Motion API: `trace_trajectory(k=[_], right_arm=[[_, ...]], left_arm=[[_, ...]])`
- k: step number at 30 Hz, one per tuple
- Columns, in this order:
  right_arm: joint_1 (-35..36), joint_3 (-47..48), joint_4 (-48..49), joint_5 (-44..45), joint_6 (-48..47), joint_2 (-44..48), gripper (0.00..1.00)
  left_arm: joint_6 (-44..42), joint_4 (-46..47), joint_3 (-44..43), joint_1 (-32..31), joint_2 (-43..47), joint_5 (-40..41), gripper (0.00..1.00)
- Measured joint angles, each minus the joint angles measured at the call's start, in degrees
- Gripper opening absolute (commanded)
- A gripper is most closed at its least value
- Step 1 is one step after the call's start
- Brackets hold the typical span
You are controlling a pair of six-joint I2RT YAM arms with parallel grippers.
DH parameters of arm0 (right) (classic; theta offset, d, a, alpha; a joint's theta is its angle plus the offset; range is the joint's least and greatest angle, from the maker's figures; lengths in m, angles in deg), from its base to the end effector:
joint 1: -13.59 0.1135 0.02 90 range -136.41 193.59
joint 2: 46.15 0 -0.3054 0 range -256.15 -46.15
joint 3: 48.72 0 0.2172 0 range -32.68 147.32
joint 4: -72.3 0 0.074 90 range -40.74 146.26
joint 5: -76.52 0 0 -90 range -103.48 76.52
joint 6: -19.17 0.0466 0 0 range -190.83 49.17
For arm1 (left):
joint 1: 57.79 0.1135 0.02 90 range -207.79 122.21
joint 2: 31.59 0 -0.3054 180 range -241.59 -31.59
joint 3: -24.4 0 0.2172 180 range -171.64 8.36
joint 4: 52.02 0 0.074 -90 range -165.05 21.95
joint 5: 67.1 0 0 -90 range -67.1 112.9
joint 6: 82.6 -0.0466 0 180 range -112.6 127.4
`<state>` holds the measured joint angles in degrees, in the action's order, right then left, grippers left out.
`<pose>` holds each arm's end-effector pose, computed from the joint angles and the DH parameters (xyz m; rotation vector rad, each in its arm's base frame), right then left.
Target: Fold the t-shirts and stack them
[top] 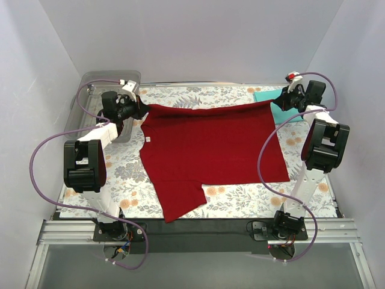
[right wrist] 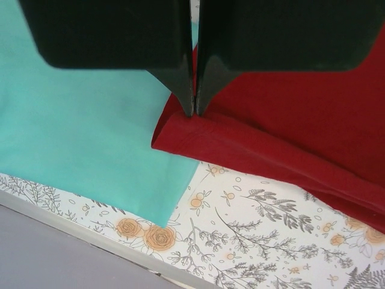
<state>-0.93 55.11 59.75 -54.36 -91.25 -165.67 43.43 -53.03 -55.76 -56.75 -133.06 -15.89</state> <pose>0.4683 -0.0898 0.2688 -0.5219 1.8802 0.3352 0.3856 -0.0222 0.2920 -0.1849 2.0110 -1.0561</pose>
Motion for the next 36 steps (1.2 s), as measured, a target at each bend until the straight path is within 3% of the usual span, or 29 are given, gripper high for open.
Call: trace_trajectory(k=[8, 36], right_arm=[[-1.9, -4.5, 1.0, -2.9, -0.8, 4.6, 0.01], [-2.9, -8.1, -0.2, -3.4, -3.6, 4.7, 0.01]], left_arm=[[0.0, 0.0, 0.0, -0.1, 0.0, 0.3, 0.0], [-0.5, -1.1, 2.5, -2.1, 0.2, 2.0, 0.0]])
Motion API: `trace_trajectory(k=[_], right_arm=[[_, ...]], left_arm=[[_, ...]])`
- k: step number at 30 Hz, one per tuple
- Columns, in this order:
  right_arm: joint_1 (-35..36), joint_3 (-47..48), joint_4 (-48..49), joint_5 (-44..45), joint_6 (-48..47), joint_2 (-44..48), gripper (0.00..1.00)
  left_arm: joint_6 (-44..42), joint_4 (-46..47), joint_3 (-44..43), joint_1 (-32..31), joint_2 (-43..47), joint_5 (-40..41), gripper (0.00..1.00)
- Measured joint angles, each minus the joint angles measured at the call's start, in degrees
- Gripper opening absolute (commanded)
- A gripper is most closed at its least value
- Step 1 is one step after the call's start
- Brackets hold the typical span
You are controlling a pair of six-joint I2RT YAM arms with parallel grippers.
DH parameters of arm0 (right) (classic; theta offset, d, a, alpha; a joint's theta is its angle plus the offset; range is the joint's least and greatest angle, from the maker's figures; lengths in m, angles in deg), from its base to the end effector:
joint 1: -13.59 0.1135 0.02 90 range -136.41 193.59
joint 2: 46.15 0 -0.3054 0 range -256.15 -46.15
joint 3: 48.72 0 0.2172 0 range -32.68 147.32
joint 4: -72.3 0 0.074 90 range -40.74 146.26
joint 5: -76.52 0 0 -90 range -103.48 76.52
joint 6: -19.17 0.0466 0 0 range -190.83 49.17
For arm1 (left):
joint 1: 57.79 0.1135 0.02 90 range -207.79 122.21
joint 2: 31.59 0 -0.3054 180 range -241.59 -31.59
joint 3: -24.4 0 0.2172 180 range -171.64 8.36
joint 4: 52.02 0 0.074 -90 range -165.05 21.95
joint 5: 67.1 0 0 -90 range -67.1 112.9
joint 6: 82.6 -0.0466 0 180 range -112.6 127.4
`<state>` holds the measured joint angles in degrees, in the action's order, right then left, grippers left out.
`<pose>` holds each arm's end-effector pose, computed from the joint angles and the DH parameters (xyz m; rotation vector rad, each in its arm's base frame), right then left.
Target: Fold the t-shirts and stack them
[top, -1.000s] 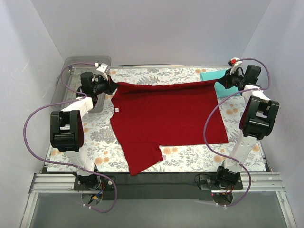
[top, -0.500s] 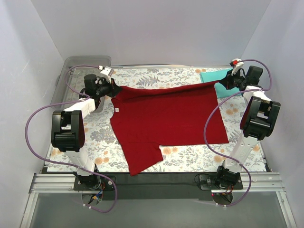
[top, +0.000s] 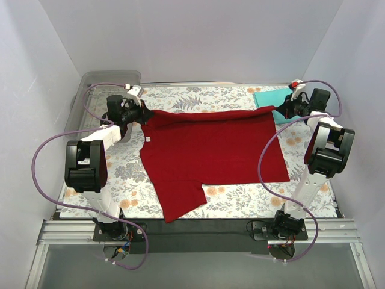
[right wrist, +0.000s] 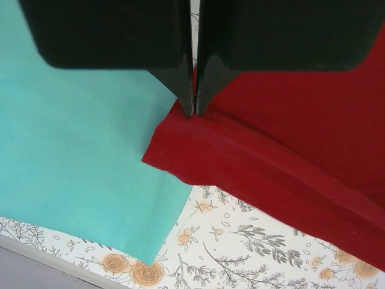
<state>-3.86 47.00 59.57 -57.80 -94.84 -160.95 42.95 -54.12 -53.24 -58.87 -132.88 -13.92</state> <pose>0.4339 -0.1023 0.2632 -0.5458 1.8973 0.3542 0.3784 -0.0351 0.2775 -0.1970 2.0723 -1.0459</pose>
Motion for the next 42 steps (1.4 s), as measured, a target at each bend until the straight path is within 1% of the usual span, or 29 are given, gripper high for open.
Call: trace_trajectory(k=[7, 13, 29, 42], right_arm=[[-0.4, -0.3, -0.3, 0.0, -0.9, 0.0, 0.01], [-0.7, -3.0, -0.6, 0.0, -2.4, 0.0, 0.01], [-1.7, -7.1, -1.0, -1.1, -4.7, 1.2, 0.01], [-1.8, -7.5, -2.7, -0.9, -6.5, 1.2, 0.01]], left_arm=[[-0.2, -0.1, 0.7, 0.0, 1.1, 0.0, 0.0], [-0.2, -0.2, 2.3, 0.0, 3.3, 0.4, 0.0], [-0.9, -0.3, 4.0, 0.0, 3.8, 1.2, 0.0], [-2.1, -1.2, 5.7, -0.2, 4.1, 1.5, 0.0]])
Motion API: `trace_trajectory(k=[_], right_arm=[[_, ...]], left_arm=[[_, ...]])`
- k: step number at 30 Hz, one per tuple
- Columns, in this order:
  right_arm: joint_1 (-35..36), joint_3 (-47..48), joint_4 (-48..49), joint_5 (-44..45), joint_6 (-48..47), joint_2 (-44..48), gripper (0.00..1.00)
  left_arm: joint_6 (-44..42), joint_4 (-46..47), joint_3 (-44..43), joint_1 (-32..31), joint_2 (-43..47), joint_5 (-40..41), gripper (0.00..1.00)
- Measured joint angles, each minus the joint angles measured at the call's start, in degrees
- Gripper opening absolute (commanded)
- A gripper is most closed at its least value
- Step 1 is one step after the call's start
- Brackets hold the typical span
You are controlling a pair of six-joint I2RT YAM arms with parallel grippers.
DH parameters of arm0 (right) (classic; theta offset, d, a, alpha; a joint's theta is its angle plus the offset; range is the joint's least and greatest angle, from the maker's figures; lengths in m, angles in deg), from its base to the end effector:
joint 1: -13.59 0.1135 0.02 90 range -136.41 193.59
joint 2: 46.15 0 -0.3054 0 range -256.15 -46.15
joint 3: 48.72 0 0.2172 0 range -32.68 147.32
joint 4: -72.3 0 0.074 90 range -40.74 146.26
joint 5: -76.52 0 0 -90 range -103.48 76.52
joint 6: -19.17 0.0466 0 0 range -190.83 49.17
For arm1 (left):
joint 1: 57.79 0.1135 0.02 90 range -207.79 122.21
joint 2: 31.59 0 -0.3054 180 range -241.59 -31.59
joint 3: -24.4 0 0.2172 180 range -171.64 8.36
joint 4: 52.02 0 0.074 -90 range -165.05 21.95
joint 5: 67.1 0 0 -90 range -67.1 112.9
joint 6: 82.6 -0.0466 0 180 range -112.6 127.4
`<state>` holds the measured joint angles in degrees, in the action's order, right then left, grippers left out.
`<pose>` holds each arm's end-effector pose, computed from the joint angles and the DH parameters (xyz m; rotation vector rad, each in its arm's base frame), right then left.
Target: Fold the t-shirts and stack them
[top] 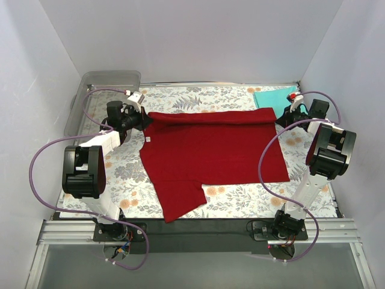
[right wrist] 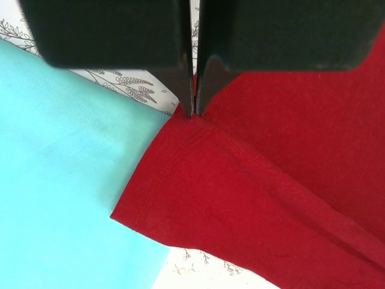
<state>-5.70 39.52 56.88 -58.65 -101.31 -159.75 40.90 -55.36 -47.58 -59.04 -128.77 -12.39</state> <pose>0.4068 -0.1074 0.2305 -0.5840 1.9864 0.3754 0.3525 -0.0346 0.2705 -0.2003 2.1124 -1.0030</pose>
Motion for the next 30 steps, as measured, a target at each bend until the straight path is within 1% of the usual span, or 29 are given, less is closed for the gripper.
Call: trace_trajectory(k=[4, 5, 6, 8, 9, 11, 12, 13, 14, 15, 16, 19, 26, 28, 30], right_arm=[[0.0, 0.0, -0.6, 0.0, -0.5, 0.0, 0.01], [0.0, 0.0, -0.7, 0.0, -0.9, 0.0, 0.03], [0.0, 0.0, -1.0, 0.0, -1.2, 0.0, 0.09], [0.0, 0.0, -1.8, -0.1, -1.8, 0.0, 0.18], [0.0, 0.0, -2.2, -0.1, -2.3, 0.0, 0.23], [0.0, -0.1, -2.8, -0.1, -3.2, 0.0, 0.29], [0.0, -0.1, -3.4, -0.1, -3.4, 0.0, 0.37], [-0.1, -0.2, -3.8, -0.1, -3.6, 0.2, 0.4], [-0.1, -0.4, -4.0, -0.1, -4.0, 0.4, 0.42], [-0.2, -0.7, -4.5, -0.2, -4.2, 0.8, 0.46], [-0.3, -0.8, -4.9, -0.2, -4.2, 1.2, 0.46], [-0.7, -0.8, -5.4, -0.5, -4.2, 2.9, 0.47], [-1.0, -0.9, -6.0, -4.1, -2.2, 7.2, 0.46], [-1.0, -1.6, -6.8, -6.1, -1.0, 8.1, 0.46], [-0.9, -2.9, -8.2, -8.2, -0.1, 9.0, 0.46]], left_arm=[[-0.2, -0.7, 0.1, 0.0, 0.0, 0.3, 0.0], [-0.3, -0.7, 0.1, 0.0, 0.0, 0.3, 0.0], [-0.3, -0.8, 0.1, 0.0, 0.0, 0.4, 0.0], [-0.3, -1.0, 0.1, 0.0, 0.0, 0.4, 0.01], [-0.3, -1.2, 0.1, 0.0, 0.0, 0.4, 0.06], [-0.3, -1.7, 0.2, 0.0, 0.1, 0.3, 0.18], [-0.5, -2.0, 0.3, 0.0, 0.3, 0.3, 0.33], [-0.5, -2.0, 0.5, 0.0, 0.6, 0.3, 0.39], [-0.5, -2.1, 0.8, 0.0, 1.1, 0.3, 0.44], [-0.3, -2.4, 1.2, 0.0, 1.8, 0.3, 0.47], [-0.1, -2.6, 1.6, 0.0, 2.6, 0.3, 0.5], [0.5, -3.0, 2.5, 0.0, 5.9, 0.3, 0.52], [3.2, -2.9, 3.8, 0.0, 14.2, 0.4, 0.55], [5.1, -2.3, 3.7, 0.0, 14.5, 0.4, 0.62], [8.1, -2.4, 3.3, 0.0, 13.2, -0.2, 0.64]])
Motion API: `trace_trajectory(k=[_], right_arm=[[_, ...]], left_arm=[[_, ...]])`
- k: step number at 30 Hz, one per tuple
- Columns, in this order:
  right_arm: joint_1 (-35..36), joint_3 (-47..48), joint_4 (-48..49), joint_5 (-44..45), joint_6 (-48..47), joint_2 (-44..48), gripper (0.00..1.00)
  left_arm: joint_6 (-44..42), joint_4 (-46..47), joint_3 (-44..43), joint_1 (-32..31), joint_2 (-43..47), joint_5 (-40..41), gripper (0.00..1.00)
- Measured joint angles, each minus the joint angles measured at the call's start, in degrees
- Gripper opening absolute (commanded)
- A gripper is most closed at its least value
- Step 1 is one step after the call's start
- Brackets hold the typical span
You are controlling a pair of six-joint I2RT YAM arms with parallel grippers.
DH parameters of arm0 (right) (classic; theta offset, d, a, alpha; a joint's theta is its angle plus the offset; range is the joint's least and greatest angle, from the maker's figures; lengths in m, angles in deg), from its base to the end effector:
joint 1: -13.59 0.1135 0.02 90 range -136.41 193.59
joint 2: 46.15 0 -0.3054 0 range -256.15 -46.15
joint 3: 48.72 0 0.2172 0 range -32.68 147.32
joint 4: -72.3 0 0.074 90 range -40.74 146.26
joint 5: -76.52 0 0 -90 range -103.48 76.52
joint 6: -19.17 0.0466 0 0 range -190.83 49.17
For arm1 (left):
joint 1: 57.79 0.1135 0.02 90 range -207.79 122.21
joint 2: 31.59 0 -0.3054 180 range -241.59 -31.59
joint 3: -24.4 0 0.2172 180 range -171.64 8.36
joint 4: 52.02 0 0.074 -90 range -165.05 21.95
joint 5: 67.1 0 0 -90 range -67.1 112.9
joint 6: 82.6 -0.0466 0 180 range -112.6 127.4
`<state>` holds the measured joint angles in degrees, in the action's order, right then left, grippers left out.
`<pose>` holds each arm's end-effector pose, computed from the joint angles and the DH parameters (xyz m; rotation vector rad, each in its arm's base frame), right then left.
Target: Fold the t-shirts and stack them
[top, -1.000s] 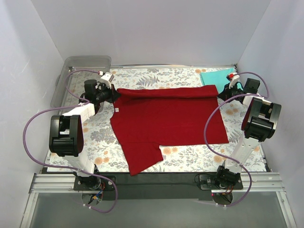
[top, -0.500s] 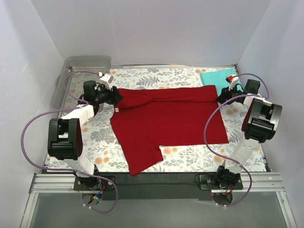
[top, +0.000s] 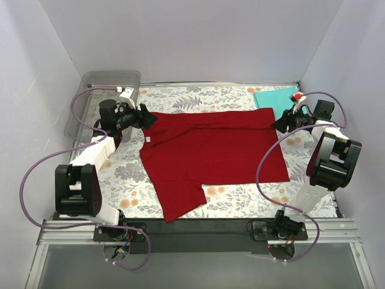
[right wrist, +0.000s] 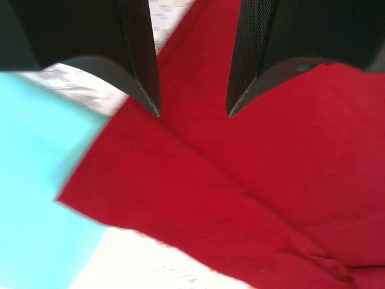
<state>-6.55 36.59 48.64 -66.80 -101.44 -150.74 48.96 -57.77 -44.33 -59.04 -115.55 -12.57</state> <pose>0.3663 -0.0945 0.2680 -0.6126 1.9349 0.5295 0.3013 -0.0336 0.3201 -0.2729 2.0043 -1.0840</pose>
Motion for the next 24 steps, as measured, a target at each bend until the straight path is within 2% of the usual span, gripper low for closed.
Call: trace_trajectory(k=[6, 16, 23, 24], right_arm=[[2.0, -6.6, -5.7, -2.6, 0.8, 3.7, 0.46], [3.3, -9.4, -12.4, -4.0, 1.6, 8.6, 0.45], [3.3, -11.1, -14.0, -4.6, 1.8, 9.4, 0.45], [3.3, -11.1, -14.0, -4.7, 1.8, 9.4, 0.45]], left_arm=[[5.5, -1.4, -4.8, -3.3, -10.8, -0.6, 0.65], [7.3, -10.5, -22.6, -12.3, -31.0, 9.1, 0.63], [6.4, -16.7, -30.6, -13.5, -37.8, 14.7, 0.62], [6.2, -17.4, -30.9, -13.6, -38.3, 15.2, 0.57]])
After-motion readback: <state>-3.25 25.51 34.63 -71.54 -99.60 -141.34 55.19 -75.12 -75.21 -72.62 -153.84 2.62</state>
